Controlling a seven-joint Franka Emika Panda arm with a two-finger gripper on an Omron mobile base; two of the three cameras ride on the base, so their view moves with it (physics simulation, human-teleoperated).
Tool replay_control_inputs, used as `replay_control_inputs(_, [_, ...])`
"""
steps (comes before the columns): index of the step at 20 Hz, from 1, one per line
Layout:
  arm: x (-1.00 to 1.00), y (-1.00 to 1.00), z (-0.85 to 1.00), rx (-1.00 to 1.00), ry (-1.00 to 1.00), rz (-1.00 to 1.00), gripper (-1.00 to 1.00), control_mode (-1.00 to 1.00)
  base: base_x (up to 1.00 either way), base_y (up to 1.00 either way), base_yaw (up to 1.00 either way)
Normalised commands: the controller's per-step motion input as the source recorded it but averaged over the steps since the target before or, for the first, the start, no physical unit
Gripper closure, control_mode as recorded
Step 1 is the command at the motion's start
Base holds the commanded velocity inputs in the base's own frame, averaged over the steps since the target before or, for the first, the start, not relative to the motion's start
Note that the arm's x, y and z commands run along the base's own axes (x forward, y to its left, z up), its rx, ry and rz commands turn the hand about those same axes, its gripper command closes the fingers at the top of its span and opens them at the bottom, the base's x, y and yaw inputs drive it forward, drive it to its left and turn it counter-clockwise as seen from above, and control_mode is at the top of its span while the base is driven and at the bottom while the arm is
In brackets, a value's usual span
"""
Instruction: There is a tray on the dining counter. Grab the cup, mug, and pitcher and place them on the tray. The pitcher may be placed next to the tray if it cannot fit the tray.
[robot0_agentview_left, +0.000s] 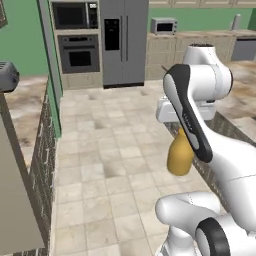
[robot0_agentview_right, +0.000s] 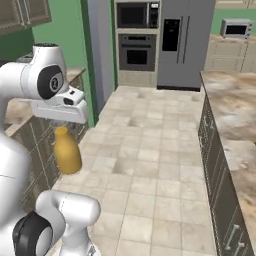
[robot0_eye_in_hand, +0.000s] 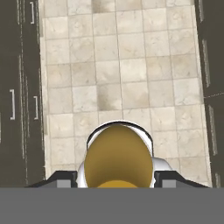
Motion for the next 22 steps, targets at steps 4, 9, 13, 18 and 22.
replay_control_inputs(4, [0.0, 0.0, 0.0, 0.0, 0.0, 0.0, 1.0, 1.0, 1.0, -0.17, -0.19])
replay_control_inputs(9, [0.0, 0.0, 0.0, 0.0, 0.0, 0.0, 1.0, 1.0, 1.0, 0.0, -0.16])
replay_control_inputs(13, [0.0, 0.0, 0.0, 0.0, 0.0, 0.0, 1.0, 1.0, 1.0, 0.0, -0.18])
replay_control_inputs(18, [0.0, 0.0, 0.0, 0.0, 0.0, 0.0, 1.0, 1.0, 1.0, 0.0, -0.19])
replay_control_inputs(22, [0.0, 0.0, 0.0, 0.0, 0.0, 0.0, 1.0, 1.0, 1.0, 0.0, -0.19])
